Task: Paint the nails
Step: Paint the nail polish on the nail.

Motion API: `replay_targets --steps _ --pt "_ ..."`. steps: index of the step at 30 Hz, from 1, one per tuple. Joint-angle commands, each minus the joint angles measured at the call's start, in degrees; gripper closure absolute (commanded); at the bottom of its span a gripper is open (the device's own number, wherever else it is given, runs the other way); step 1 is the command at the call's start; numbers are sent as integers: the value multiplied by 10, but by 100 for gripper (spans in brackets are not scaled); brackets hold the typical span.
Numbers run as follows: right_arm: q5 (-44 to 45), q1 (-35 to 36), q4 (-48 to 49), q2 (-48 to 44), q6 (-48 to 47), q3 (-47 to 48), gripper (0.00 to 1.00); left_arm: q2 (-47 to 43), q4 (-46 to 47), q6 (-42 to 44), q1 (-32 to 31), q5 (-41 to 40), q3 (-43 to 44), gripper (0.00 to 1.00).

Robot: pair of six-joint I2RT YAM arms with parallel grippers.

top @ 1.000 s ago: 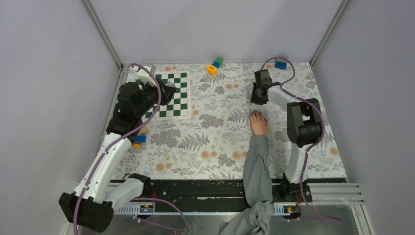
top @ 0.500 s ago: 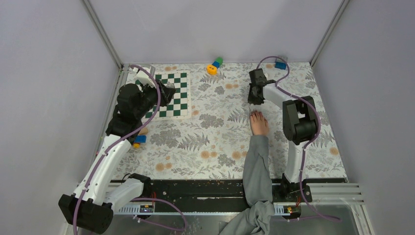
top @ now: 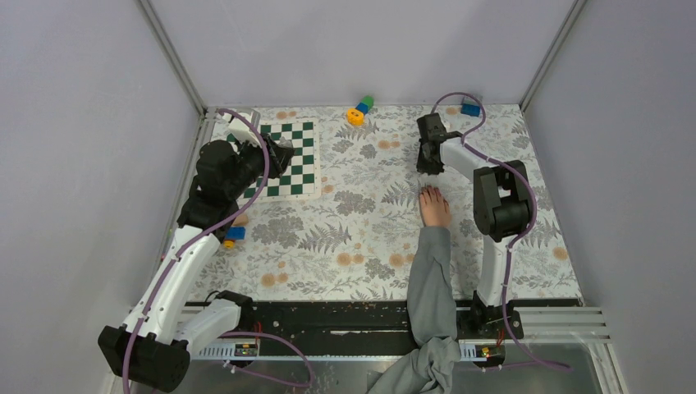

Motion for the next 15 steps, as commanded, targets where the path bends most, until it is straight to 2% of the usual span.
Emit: replay_targets --steps 1,15 --pt "20 10 -15 14 -7 31 100 -9 32 -2 1 -10 2 100" --pt "34 20 -31 28 -20 51 100 -5 34 0 2 -11 1 100"
